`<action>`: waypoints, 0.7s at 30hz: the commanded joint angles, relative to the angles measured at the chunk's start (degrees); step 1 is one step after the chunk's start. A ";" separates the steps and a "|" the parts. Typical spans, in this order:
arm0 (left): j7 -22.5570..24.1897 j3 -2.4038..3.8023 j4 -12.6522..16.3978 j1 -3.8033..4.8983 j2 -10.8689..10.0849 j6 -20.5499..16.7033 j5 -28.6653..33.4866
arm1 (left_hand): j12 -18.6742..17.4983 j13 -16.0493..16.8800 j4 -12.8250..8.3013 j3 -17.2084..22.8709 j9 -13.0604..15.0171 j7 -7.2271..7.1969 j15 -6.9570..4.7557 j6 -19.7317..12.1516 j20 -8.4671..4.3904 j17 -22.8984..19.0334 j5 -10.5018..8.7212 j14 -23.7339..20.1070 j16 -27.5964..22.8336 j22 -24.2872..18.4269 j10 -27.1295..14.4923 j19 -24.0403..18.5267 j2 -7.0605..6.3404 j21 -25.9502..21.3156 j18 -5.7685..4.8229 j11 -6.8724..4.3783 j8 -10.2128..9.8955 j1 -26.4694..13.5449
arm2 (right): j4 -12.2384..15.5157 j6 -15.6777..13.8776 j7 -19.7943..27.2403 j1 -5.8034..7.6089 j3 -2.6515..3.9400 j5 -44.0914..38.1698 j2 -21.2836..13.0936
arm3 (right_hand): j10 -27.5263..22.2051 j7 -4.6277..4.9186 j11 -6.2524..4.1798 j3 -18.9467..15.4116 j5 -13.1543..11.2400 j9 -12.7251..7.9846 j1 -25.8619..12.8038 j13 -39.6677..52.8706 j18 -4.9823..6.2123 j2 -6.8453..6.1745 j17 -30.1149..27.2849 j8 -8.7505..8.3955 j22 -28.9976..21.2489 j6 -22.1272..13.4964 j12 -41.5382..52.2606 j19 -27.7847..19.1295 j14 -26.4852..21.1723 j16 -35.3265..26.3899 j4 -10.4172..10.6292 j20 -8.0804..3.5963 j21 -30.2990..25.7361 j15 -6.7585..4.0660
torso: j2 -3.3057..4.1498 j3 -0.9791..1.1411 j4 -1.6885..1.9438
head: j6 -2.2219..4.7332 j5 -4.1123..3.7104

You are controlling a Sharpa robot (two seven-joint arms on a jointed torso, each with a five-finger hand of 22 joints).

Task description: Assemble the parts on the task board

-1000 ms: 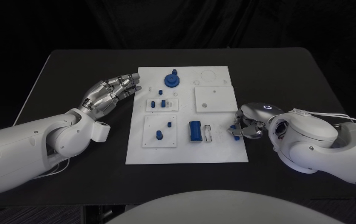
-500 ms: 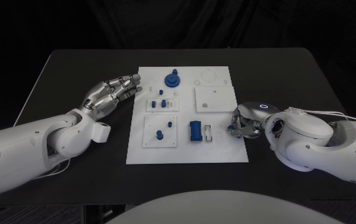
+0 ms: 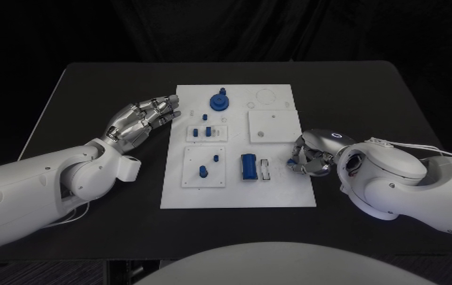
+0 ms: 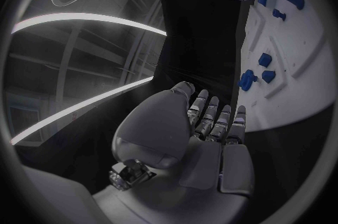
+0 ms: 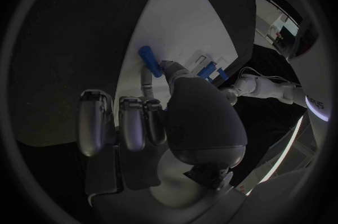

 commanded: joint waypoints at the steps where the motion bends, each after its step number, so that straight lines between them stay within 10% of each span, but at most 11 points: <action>1: 0.56 0.03 0.10 -0.16 0.00 0.93 -0.27 | 0.41 0.09 0.01 0.38 0.09 2.83 0.07 0.31 0.01 0.08 0.28 0.40 0.29 0.25 0.23 0.52 0.15 0.41 -1.01 0.10 0.37 0.64 | 0.33 -5.51 3.83 -0.32 -0.18 12.09 -0.20 | 6.09 -0.18 -0.46 2.70 0.54 0.43 -1.53 15.09 -0.57 0.14 13.20 0.28 12.90 0.54 0.16 3.27 5.62 0.35 -1.58 -0.45 0.19 -0.58 | 0.02 0.01 0.02 | -0.01 0.02; 21: 0.41 0.03 -0.07 -0.34 0.27 1.06 -0.27 | 0.43 0.09 -0.01 0.50 0.08 2.88 0.07 0.29 0.02 0.08 0.29 0.39 0.26 0.54 0.27 0.68 0.16 0.49 -1.01 0.15 0.38 0.66 | 1.18 -12.19 12.33 -0.25 -0.12 34.55 0.58 | 6.09 0.07 -0.25 5.05 1.02 -0.38 -6.86 15.09 -0.57 0.63 13.74 -0.51 12.89 0.19 0.16 3.32 5.74 0.59 0.17 -0.40 0.27 -0.43 | -0.02 0.05 0.04 | -0.01 0.06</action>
